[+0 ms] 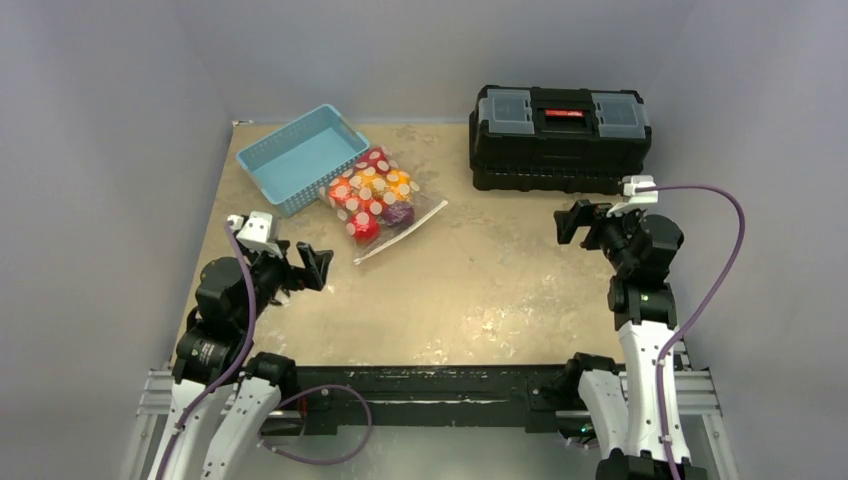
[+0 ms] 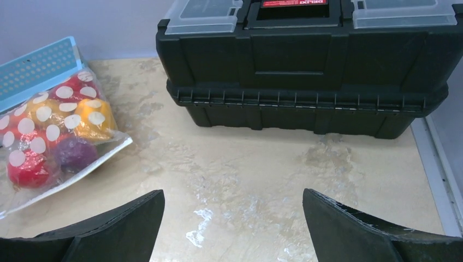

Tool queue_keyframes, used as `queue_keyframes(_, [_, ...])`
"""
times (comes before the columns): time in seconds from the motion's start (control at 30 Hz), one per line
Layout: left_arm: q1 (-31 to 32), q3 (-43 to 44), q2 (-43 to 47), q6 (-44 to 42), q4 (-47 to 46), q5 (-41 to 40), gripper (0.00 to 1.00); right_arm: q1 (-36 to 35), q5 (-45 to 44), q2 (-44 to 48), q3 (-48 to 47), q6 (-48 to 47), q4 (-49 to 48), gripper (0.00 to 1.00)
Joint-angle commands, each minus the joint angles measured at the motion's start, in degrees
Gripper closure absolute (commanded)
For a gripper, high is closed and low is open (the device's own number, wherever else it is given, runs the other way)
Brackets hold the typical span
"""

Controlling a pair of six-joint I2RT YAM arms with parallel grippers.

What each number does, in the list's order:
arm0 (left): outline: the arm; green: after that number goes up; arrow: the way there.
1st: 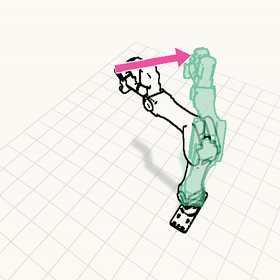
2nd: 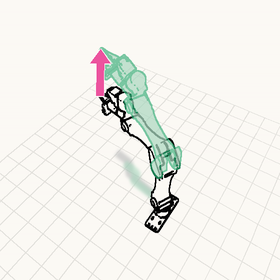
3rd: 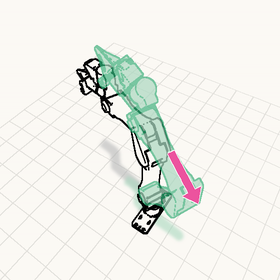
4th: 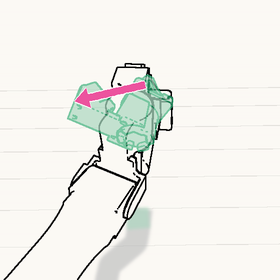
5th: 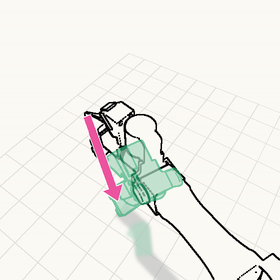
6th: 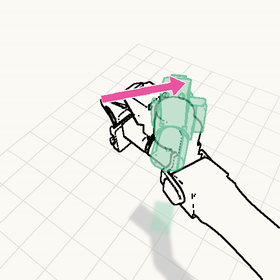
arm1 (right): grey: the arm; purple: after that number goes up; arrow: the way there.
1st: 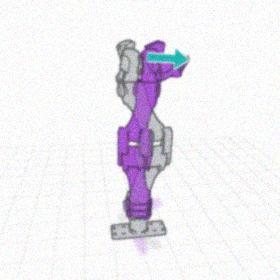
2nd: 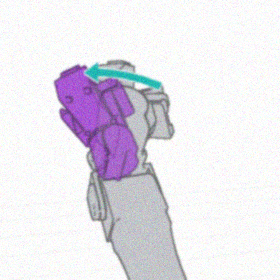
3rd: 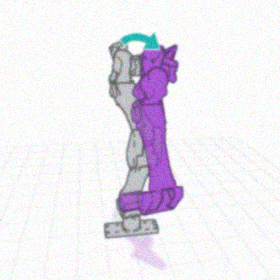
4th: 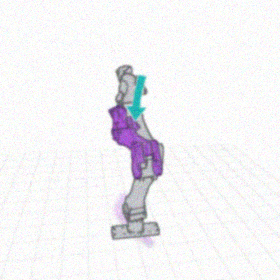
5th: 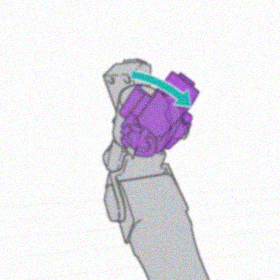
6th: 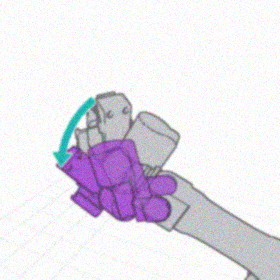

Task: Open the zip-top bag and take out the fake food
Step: Pick up the zipper food storage bag at the center of the board.

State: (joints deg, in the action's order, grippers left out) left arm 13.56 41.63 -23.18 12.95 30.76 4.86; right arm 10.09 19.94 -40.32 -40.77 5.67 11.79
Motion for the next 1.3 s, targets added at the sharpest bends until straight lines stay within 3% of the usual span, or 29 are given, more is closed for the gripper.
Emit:
queue_keyframes(0.0, [-0.3, 0.2, -0.3, 0.5, -0.8, 4.3, 0.0, 0.2, -1.6, 0.4, -2.9, 1.4, -1.3, 0.01])
queue_keyframes(0.2, [-0.3, 0.9, -3.2, 0.7, -0.4, 6.6, 0.0, 0.2, 1.3, 4.1, -1.2, -0.9, -1.7, 0.01])
queue_keyframes(0.43, [-0.3, 0.8, -6.2, 3.3, -0.2, 8.1, 0.0, 0.2, 16.5, 5.7, 2.6, -12.5, -1.2, 0.01])
queue_keyframes(0.57, [-0.1, 1.9, -9.9, 5.7, 2.9, 6.8, 0.03, 0.2, 24.9, 5.7, 3.7, -18.8, 0.7, 0.01])
queue_keyframes(0.7, [2.9, 3.1, -12.3, 6.7, 5.1, 2.6, 0.03, 0.3, 26.4, 5.8, 3.3, -22.7, 3.4, 0.01])
queue_keyframes(0.93, [15.5, 7.2, -19.0, 7.7, 11.7, -14.2, 0.03, 0.3, 25.7, 5.6, 3.1, -24.6, 4.8, 0.01])
queue_keyframes(1.1, [31.0, 7.5, -24.8, 9.5, 9.7, -29.0, 0.02, 0.3, 25.2, 5.0, 3.2, -25.7, 5.1, 0.01])
queue_keyframes(1.27, [41.8, 10.7, -34.7, 3.7, 5.7, -40.6, 0.05, 0.2, 22.8, 3.5, 3.4, -26.2, 4.8, 0.01])
